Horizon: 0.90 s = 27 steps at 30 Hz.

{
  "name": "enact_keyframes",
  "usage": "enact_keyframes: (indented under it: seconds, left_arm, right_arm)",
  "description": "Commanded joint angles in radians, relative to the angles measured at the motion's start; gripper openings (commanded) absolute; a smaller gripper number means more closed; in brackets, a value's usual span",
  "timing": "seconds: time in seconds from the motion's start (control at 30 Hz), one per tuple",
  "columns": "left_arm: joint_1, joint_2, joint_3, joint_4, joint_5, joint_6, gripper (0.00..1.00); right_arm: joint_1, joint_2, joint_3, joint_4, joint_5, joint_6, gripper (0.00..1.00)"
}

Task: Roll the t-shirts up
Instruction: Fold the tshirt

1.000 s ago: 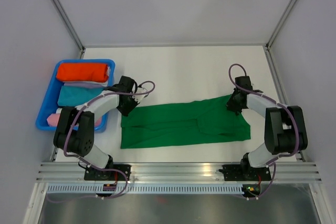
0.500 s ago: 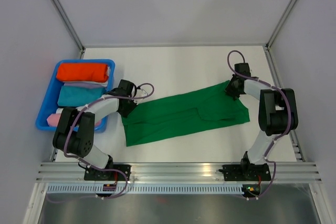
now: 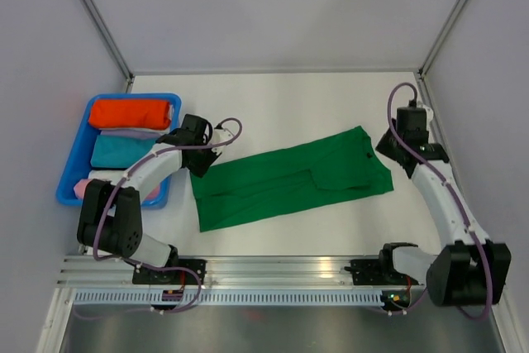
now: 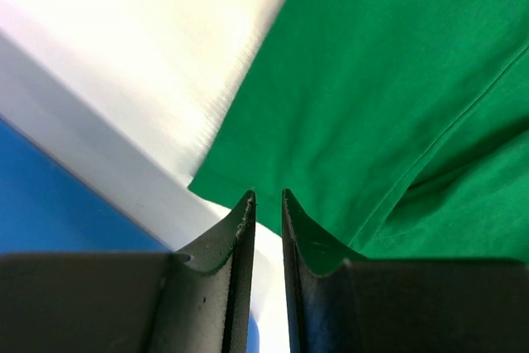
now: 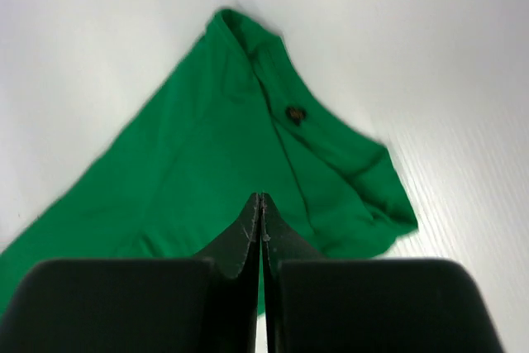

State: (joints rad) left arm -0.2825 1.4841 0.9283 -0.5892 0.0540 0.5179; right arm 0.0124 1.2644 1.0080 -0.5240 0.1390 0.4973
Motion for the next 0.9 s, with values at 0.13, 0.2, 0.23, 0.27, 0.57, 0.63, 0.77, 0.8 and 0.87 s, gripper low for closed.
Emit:
enact_keyframes:
  seconds: [0.13,0.2,0.23,0.27,0.57,0.63,0.77,0.8,0.87]
  left_arm:
    - [0.003,-0.047,0.058,-0.064,-0.006,-0.01,0.24]
    - [0.002,-0.05,0.073,-0.07,-0.009,-0.012,0.24]
    - [0.002,-0.05,0.086,-0.073,-0.008,-0.016,0.24]
    - [0.002,-0.051,0.092,-0.078,-0.009,-0.022,0.24]
    - [0.003,-0.133,0.075,-0.121,-0.042,-0.044,0.25]
    - [0.005,-0.146,0.06,-0.129,-0.045,-0.044,0.25]
    - [0.003,-0.145,0.04,-0.132,-0.049,-0.05,0.25]
    - [0.003,-0.143,0.04,-0.138,-0.049,-0.059,0.25]
    - [0.003,-0.142,0.035,-0.143,-0.049,-0.067,0.25]
  right_arm:
    - [-0.003,-0.281,-0.386,-0.076,-0.02,0.193,0.0]
    - [-0.005,-0.303,-0.44,-0.051,-0.001,0.216,0.01]
    - [-0.005,-0.301,-0.485,-0.035,-0.006,0.234,0.0]
    - [-0.021,-0.29,-0.505,-0.012,-0.022,0.239,0.0]
    - [-0.074,0.035,-0.511,0.212,0.004,0.242,0.0]
    - [-0.08,0.116,-0.438,0.245,0.031,0.233,0.0]
    - [-0.08,0.327,-0.205,0.271,0.031,0.198,0.0]
    - [-0.081,0.434,-0.075,0.265,0.024,0.187,0.0]
    - [-0.08,0.553,0.082,0.242,0.007,0.185,0.0]
